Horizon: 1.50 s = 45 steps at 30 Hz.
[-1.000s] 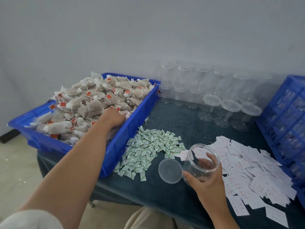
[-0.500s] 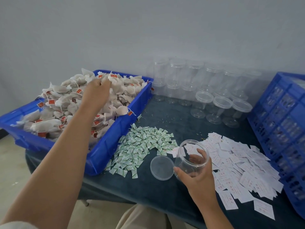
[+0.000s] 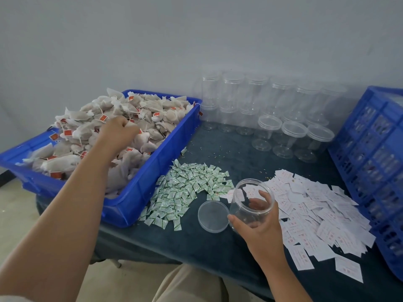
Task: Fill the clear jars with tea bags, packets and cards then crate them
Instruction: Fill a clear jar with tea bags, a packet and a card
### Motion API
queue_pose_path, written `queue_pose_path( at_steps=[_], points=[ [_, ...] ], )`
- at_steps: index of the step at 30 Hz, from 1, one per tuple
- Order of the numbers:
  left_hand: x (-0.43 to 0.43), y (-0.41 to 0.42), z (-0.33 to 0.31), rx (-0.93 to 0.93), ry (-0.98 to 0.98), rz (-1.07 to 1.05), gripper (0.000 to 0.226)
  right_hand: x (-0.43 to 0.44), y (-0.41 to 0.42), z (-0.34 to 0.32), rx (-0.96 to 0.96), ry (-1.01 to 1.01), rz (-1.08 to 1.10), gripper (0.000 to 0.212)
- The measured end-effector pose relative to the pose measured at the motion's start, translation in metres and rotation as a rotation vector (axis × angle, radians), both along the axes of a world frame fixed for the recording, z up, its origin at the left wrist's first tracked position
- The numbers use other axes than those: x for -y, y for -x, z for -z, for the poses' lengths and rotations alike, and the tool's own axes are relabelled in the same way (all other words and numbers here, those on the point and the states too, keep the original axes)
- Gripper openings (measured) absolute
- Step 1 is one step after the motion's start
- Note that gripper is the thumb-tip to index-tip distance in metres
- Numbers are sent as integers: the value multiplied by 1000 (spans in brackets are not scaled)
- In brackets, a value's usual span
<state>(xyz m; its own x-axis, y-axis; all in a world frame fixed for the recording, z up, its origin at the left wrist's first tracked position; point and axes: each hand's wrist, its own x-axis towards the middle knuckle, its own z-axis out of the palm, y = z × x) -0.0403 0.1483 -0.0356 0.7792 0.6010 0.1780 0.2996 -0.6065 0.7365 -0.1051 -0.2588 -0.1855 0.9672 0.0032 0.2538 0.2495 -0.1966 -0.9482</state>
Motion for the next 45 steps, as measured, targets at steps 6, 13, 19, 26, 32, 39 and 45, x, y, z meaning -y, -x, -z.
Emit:
queue_pose_path(
  at_steps=[6, 13, 19, 26, 32, 39, 45],
  points=[
    [52, 13, -37, 262, 99, 95, 27, -2, 1, -5, -12, -11, 2, 102],
    [152, 21, -55, 443, 309, 295, 16, -3, 1, -4, -19, 12, -3, 101],
    [214, 29, -21, 211, 240, 468, 23, -1, 0, -6, -6, 18, 13, 101],
    [237, 45, -18, 215, 0, 642, 39, -1, 1, -6, 12, 25, 36, 96],
    [237, 46, -37, 379, 342, 698, 32, -1, 3, -8, -2, 28, 23, 93],
    [244, 37, -6, -139, -118, 765, 39, 0, 4, -9, 6, 39, 27, 92],
    [242, 43, -16, 6, 29, 710, 22, 1, 2, -7, 28, 70, 36, 93]
  ],
)
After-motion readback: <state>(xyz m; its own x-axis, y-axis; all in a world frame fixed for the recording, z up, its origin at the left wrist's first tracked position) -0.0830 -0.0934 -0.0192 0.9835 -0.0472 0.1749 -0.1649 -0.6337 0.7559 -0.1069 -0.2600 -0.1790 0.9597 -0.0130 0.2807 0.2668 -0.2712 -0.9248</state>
